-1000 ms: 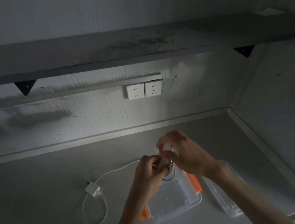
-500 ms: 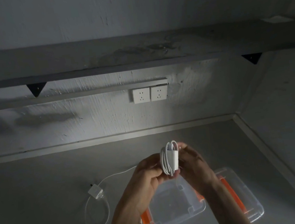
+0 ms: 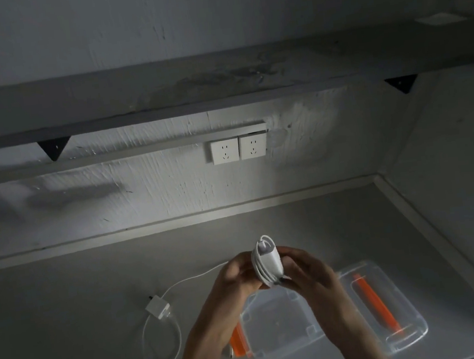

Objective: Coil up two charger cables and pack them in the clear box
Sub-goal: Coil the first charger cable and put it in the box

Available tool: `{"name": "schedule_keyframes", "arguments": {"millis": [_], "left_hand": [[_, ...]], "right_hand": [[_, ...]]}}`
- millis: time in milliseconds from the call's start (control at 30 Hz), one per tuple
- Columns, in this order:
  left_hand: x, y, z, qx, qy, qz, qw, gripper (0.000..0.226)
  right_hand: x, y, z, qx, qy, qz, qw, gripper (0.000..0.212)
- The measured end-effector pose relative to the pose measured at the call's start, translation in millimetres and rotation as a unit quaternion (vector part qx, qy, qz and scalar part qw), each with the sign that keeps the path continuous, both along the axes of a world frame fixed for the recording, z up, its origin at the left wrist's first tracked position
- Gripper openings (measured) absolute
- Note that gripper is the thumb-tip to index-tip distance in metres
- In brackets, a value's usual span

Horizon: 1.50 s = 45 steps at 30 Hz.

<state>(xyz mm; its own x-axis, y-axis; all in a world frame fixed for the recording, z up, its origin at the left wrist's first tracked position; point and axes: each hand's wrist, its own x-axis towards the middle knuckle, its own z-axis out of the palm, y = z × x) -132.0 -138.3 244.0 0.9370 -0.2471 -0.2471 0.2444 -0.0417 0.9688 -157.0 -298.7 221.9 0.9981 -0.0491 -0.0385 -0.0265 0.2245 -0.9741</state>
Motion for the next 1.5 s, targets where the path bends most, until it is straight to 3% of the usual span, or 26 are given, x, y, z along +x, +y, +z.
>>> {"name": "schedule_keyframes", "arguments": {"millis": [100, 167, 233, 367, 467, 567, 733, 867, 1133, 1300, 1500], "left_hand": [[-3.3, -3.2, 0.7, -0.063, 0.015, -0.019, 0.998, 0.038], [-6.1, 0.3, 3.3, -0.161, 0.065, 0.013, 0.985, 0.038], [-9.6, 3.9, 6.1, -0.189, 0.063, 0.017, 0.980, 0.033], [-14.9, 0.7, 17.5, 0.027, -0.102, -0.002, 0.994, 0.029], [-18.6, 1.3, 20.4, 0.096, -0.169, 0.015, 0.981, 0.035], [-23.4, 4.8, 20.9, 0.089, -0.167, 0.009, 0.982, 0.043], [-28.8, 6.0, 24.8, 0.135, -0.252, 0.033, 0.958, 0.039], [-31.3, 8.2, 26.2, 0.175, -0.296, 0.037, 0.938, 0.038], [-43.8, 5.0, 21.8, 0.211, -0.374, 0.061, 0.901, 0.050], [-48.4, 12.0, 25.7, 0.190, -0.364, 0.044, 0.911, 0.048], [-50.8, 16.5, 31.3, 0.112, -0.269, 0.017, 0.956, 0.049]], "right_hand": [[-4.6, 2.7, 7.2, -0.005, -0.022, -0.029, 0.999, 0.024], [-5.8, 1.5, 10.1, -0.077, -0.042, -0.056, 0.995, 0.024], [-8.2, 1.3, 10.9, -0.123, -0.055, -0.060, 0.989, 0.030], [-17.3, 4.3, 12.4, -0.149, -0.107, -0.064, 0.981, 0.035], [-20.8, 0.1, 12.9, -0.185, -0.121, -0.113, 0.969, 0.037], [-22.8, -2.9, 18.0, -0.213, -0.142, -0.110, 0.960, 0.032], [-28.1, 0.6, 32.7, -0.253, -0.154, -0.083, 0.952, 0.023], [-31.3, 8.7, 33.5, -0.257, -0.182, -0.118, 0.942, 0.020], [-27.3, 5.0, 40.5, -0.190, -0.103, -0.081, 0.973, 0.017], [-18.7, -6.5, 45.3, -0.246, -0.091, -0.006, 0.965, 0.028], [-8.6, -21.0, 54.5, -0.313, -0.090, 0.086, 0.942, 0.024]]}}
